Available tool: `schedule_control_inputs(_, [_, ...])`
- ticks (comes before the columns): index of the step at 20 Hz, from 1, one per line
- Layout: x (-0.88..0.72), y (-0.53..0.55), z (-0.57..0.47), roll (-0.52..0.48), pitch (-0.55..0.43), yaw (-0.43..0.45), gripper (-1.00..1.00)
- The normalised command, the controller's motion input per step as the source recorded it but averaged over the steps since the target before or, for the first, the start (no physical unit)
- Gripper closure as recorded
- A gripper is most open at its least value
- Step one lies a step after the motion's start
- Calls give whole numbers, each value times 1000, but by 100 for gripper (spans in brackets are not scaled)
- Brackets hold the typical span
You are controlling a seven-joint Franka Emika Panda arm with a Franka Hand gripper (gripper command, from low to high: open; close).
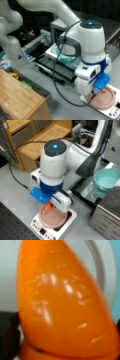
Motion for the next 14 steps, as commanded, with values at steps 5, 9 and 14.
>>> schedule_control_inputs(5, [112,72,221,-79,107,-106,100])
schedule_control_inputs(9, [156,70,272,7,149,-308,100])
schedule_control_inputs(14, [182,76,288,54,177,-352,100])
